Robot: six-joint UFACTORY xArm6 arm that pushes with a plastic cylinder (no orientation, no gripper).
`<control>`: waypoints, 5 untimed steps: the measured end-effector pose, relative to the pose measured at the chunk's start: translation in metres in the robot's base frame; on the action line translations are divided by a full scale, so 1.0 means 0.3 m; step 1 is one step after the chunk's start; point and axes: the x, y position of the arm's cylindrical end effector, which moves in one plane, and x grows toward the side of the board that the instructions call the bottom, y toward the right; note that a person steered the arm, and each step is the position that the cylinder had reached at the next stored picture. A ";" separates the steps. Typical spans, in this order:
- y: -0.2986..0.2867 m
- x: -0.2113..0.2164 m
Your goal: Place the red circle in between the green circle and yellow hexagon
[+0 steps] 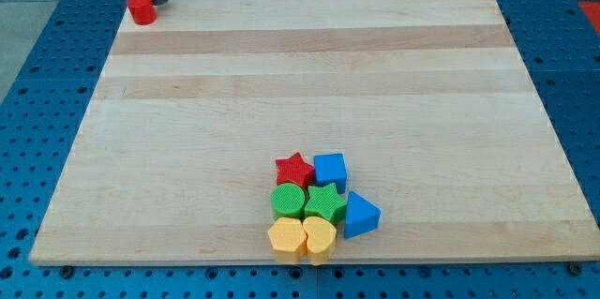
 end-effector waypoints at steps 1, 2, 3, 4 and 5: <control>-0.023 0.000; -0.129 0.000; -0.154 0.011; -0.125 0.080; -0.117 0.140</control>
